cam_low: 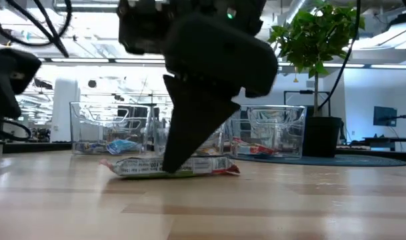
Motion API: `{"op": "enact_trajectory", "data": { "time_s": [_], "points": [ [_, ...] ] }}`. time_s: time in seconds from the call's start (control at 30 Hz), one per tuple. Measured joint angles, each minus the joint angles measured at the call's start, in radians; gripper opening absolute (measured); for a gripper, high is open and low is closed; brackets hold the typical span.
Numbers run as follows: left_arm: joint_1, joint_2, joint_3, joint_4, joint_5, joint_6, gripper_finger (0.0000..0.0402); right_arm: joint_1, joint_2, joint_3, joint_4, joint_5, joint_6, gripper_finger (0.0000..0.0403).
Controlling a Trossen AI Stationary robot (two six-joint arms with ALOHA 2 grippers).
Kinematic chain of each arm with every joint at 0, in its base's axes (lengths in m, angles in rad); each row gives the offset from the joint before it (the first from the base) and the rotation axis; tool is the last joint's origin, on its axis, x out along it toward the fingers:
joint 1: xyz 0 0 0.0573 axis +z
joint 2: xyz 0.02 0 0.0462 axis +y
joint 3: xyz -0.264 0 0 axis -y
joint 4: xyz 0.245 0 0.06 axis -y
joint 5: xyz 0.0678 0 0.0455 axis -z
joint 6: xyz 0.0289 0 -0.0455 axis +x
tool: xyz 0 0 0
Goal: Pick and place Granola Bars by type
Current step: Put the red granola bar into the right transparent bin
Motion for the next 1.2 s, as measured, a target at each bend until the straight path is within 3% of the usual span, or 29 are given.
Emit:
{"op": "enact_trajectory", "data": {
  "time_s": [0.23,0.5,0.87,1.2],
  "points": [
    [-0.084,0.0,0.002,0.064,-0.15,0.017,0.0151,-0.032,-0.006,-0.053,0.009,-0.051,-0.025,0.0177],
    [-0.101,0.0,0.002,0.061,-0.155,0.024,0.0151,-0.053,-0.006,-0.057,-0.012,-0.081,0.041,0.0162],
    [-0.101,0.0,0.003,0.061,-0.157,0.028,0.0151,-0.052,-0.005,-0.058,-0.027,-0.062,0.126,0.0045],
    [-0.101,0.0,0.003,0.061,-0.157,0.03,0.0151,-0.056,0.008,0.022,-0.035,-0.004,0.255,0.0041]
  ]
}}
